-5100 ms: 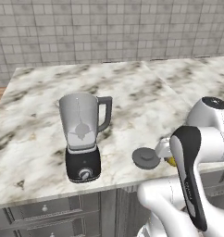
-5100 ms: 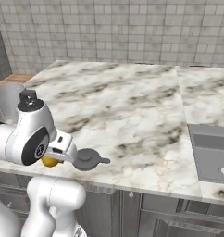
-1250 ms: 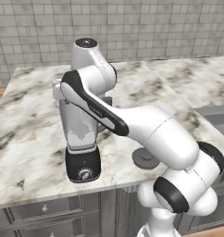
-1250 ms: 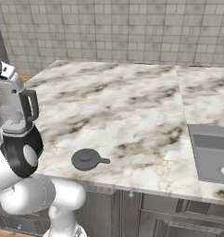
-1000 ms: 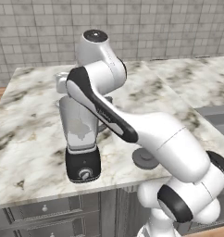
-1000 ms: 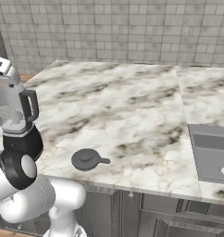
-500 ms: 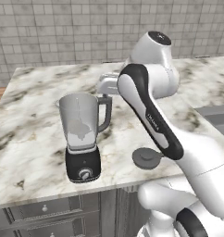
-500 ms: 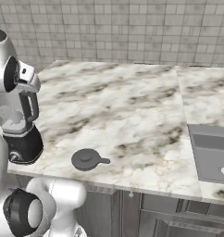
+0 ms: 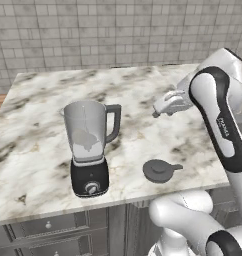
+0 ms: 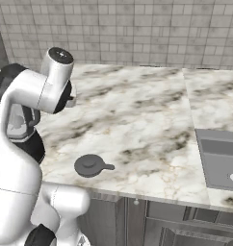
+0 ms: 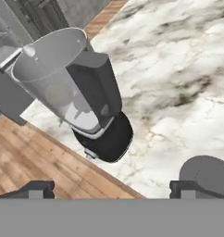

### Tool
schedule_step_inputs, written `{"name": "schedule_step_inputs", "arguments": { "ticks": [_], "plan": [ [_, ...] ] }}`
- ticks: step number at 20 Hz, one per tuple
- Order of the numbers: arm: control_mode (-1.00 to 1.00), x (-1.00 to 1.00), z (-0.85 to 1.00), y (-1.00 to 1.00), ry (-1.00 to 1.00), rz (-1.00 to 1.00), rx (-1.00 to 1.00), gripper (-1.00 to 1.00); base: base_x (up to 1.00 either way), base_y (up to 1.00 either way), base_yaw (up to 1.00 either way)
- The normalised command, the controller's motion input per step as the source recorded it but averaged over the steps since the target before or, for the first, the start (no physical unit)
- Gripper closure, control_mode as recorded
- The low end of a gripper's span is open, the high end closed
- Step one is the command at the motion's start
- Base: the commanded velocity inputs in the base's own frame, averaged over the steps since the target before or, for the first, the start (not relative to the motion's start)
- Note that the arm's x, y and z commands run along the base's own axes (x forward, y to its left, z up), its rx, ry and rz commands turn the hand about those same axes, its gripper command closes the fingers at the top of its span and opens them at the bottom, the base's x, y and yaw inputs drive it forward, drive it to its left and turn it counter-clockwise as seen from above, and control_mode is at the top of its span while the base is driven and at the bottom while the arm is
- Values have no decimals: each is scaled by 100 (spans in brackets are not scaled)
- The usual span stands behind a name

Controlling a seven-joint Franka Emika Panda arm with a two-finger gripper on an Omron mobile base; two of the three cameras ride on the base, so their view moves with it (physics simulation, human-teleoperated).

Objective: Grab the garlic and lemon from the fridge, place them in the blender, close the lid, and turn on the blender to create a marinade.

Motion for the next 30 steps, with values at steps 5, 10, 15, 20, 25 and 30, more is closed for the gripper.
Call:
{"name": "schedule_step_inputs", "arguments": {
  "ticks": [5,10,15,20,25,30],
  "plan": [
    [-100,-1,-93,-100,-3,52,0,-100,0,0,0],
    [-100,2,-89,-100,-15,58,0,-100,0,0,0],
    [-100,28,-81,-92,-19,56,0,-100,0,0,0],
    [-100,21,-82,-34,-16,37,-1,-100,0,0,0],
    [-100,37,-66,28,-4,4,-6,-100,0,0,0],
    [-100,40,-57,19,-3,-13,-4,-100,0,0,0]
  ]
}}
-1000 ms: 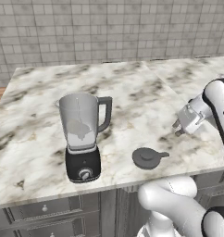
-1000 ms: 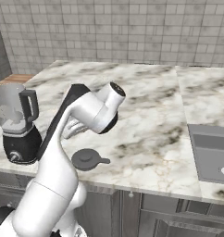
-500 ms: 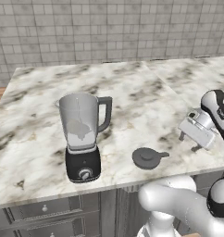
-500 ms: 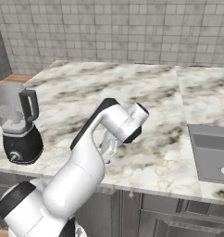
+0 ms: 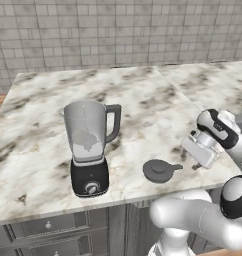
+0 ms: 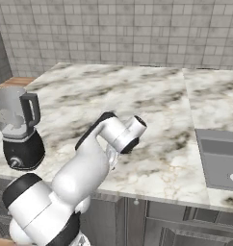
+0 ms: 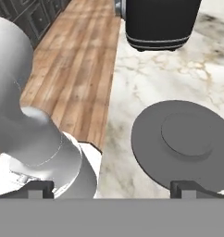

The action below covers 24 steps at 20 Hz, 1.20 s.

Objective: Grab the garlic and lemon from the fridge, place them in the blender, close the lid, and turn on the blender to create a marinade.

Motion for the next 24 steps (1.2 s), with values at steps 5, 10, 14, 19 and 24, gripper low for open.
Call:
{"name": "schedule_step_inputs", "arguments": {
  "ticks": [5,10,14,19,24],
  "plan": [
    [-100,54,-65,0,-1,-12,-1,-100,0,0,0],
    [-100,62,-47,0,-5,-3,0,-100,0,0,0],
    [-100,45,-52,0,-9,0,0,-100,0,0,0],
    [-100,15,-51,7,-7,0,-1,-100,0,0,0],
    [-100,0,-34,42,-6,0,-5,100,0,0,0]
  ]
}}
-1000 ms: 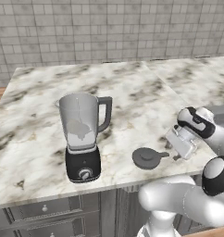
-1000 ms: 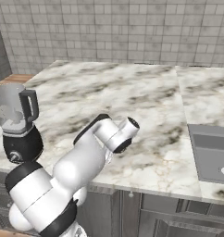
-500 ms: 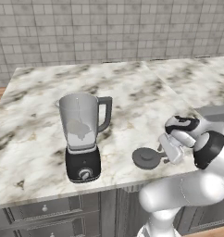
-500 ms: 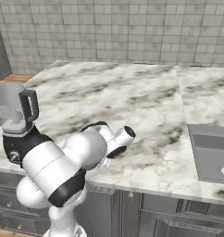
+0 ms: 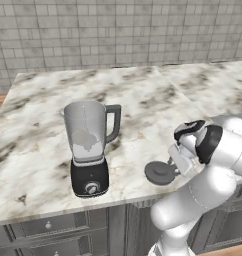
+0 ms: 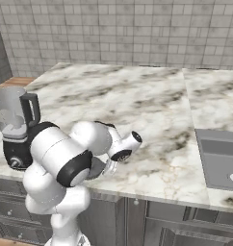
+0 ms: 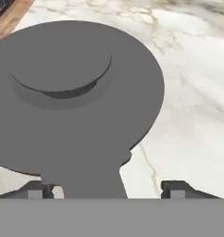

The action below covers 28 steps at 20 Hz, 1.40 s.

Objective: Grab the garlic and lemon from the fridge, place them in the blender, close the lid, and turn on the blender to create a marinade.

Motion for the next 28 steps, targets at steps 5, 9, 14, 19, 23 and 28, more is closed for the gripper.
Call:
{"name": "schedule_step_inputs", "arguments": {
  "ticks": [5,9,14,19,23,28],
  "plan": [
    [-100,-29,-10,26,-9,0,-3,100,0,0,0],
    [-100,-44,20,24,-21,-3,0,100,0,0,0],
    [-100,-53,20,17,-21,-3,1,100,0,0,0],
    [-100,-24,95,10,-18,-3,3,100,0,0,0],
    [-100,-22,100,11,-17,0,3,100,0,0,0],
    [-100,-25,100,10,-16,0,4,100,0,0,0]
  ]
}}
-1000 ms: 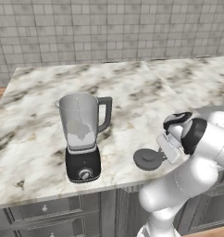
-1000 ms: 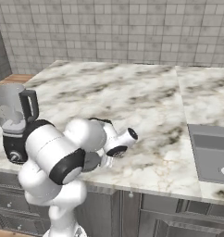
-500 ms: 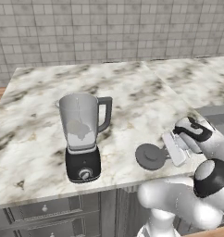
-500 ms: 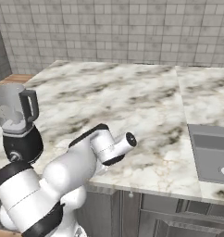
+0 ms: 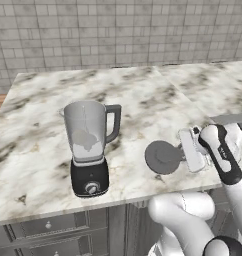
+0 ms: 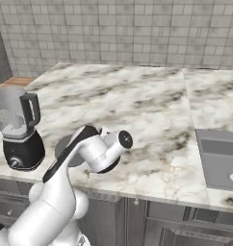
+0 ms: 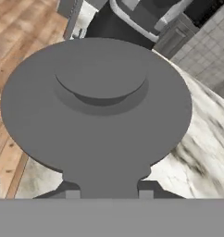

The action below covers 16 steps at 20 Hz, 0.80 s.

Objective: Grab the garlic and lemon from the fridge, place them in the blender, close the lid, and turn on the blender to create a marinade.

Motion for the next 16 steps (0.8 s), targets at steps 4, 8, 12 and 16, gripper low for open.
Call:
{"name": "schedule_step_inputs", "arguments": {
  "ticks": [4,8,12,16],
  "plan": [
    [-100,-33,100,1,-9,0,11,100,0,0,0],
    [-100,-33,100,10,-4,0,10,100,0,0,0],
    [-100,-20,100,23,-1,0,9,100,0,0,0],
    [-100,0,96,59,0,0,8,100,0,0,0]
  ]
}}
